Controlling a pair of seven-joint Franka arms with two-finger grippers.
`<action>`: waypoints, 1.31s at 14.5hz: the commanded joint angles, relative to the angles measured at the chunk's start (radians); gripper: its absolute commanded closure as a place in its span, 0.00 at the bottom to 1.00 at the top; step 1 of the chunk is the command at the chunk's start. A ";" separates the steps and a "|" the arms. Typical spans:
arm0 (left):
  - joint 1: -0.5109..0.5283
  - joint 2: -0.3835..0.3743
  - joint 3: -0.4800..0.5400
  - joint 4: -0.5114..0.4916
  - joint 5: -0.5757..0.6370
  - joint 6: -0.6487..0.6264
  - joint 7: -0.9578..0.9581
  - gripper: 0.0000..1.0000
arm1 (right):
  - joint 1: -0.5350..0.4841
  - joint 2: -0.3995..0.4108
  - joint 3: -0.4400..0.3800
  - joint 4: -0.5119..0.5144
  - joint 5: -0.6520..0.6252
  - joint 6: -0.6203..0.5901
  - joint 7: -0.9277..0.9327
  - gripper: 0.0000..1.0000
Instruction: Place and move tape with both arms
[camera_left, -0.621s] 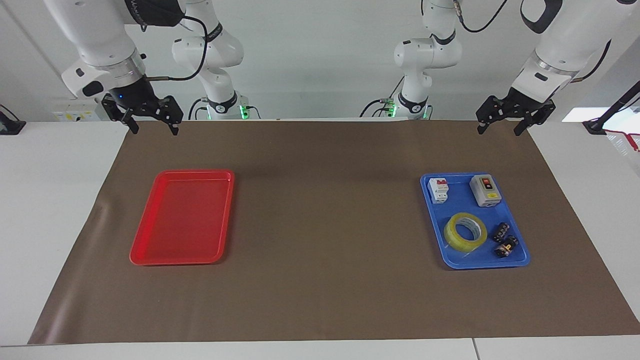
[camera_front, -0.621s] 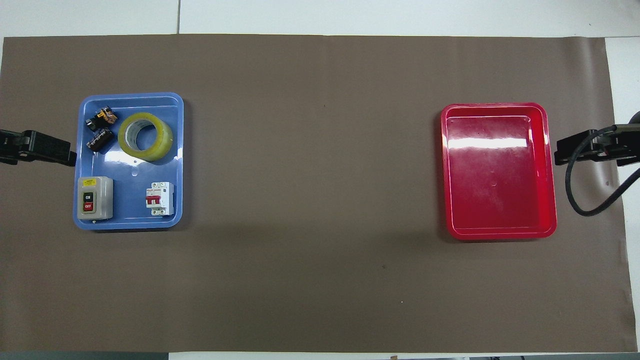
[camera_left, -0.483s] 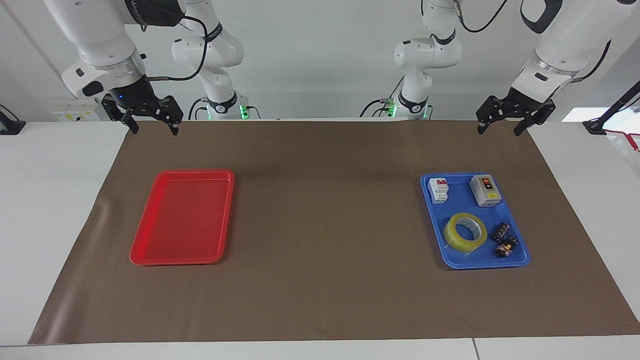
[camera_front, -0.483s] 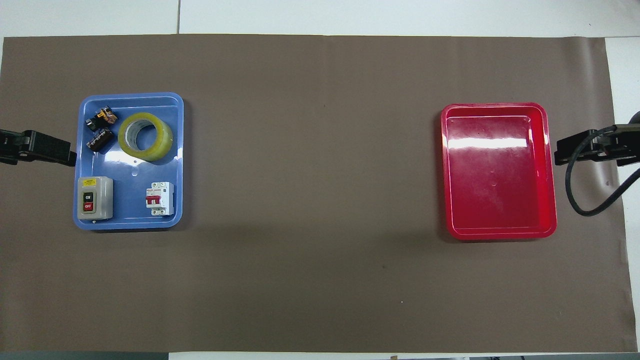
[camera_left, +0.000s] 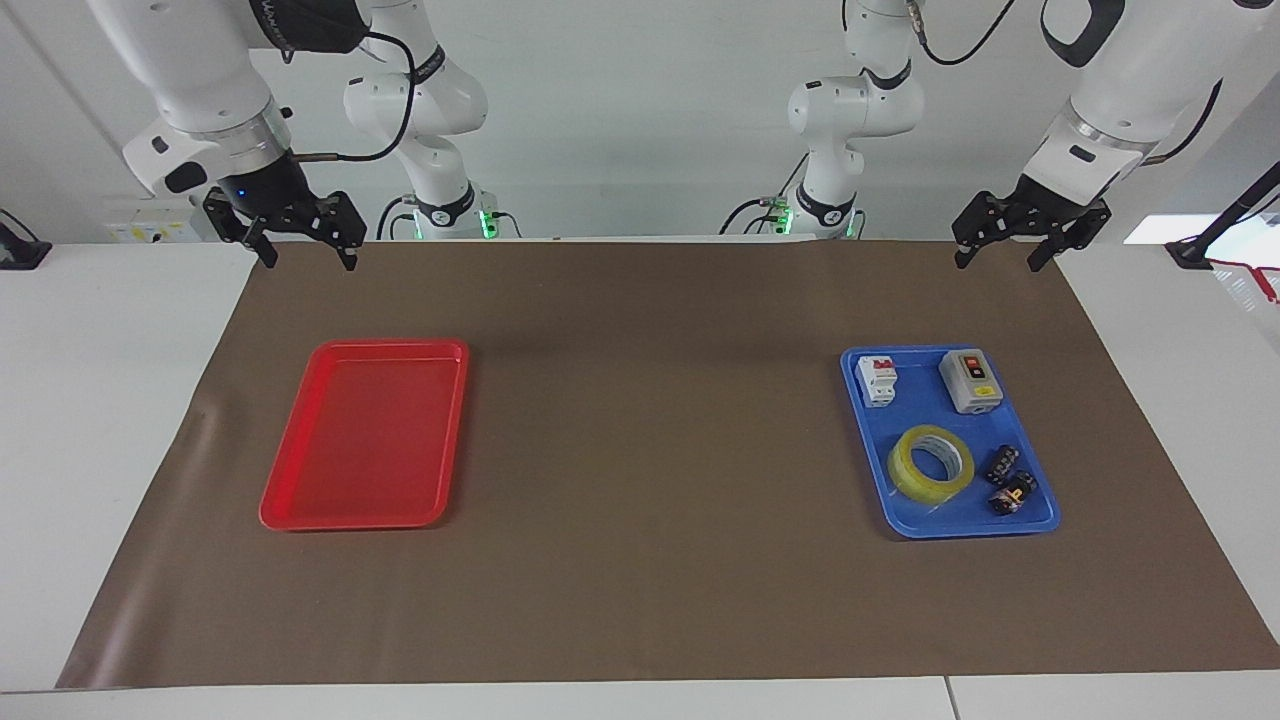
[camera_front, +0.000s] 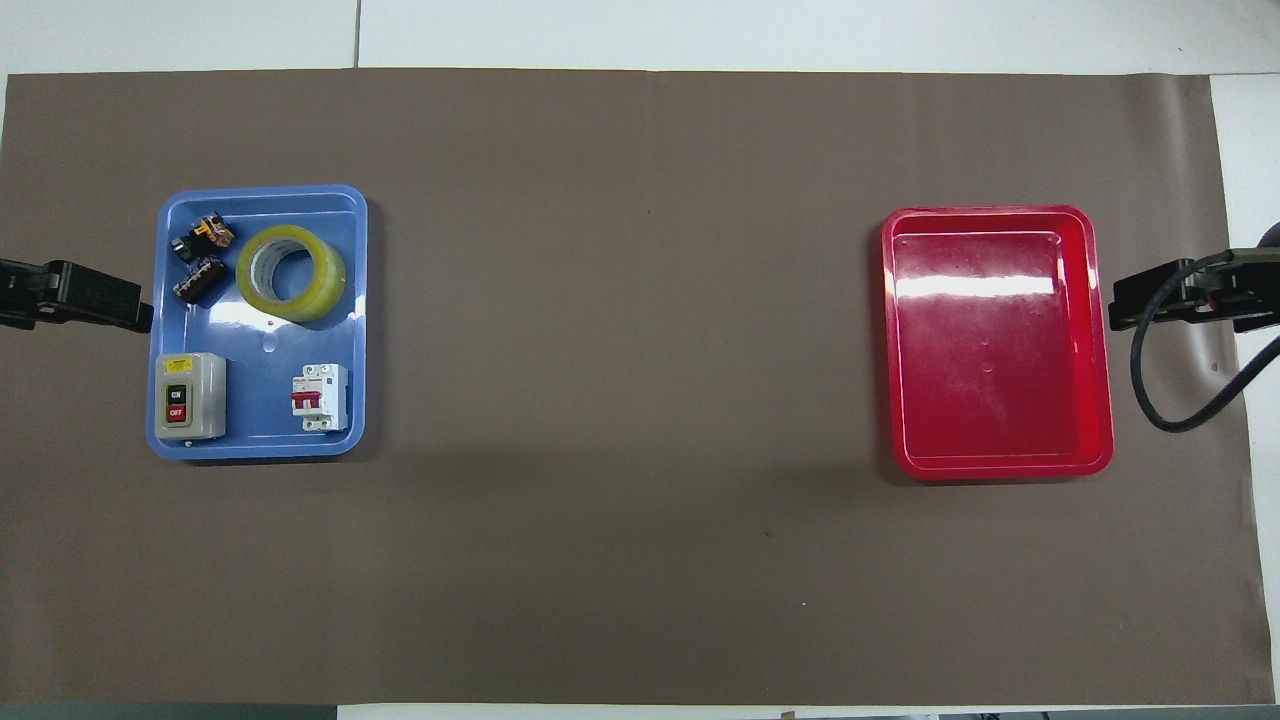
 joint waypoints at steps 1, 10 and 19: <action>-0.003 -0.024 0.002 -0.021 0.022 -0.002 0.008 0.00 | -0.013 -0.009 0.005 -0.008 0.004 -0.008 -0.027 0.00; 0.006 0.070 0.003 -0.021 0.022 0.141 0.019 0.00 | -0.013 -0.009 0.005 -0.008 0.009 -0.011 -0.027 0.00; 0.052 0.217 0.003 -0.167 0.022 0.460 0.019 0.00 | -0.013 -0.009 0.005 -0.008 0.009 -0.011 -0.027 0.00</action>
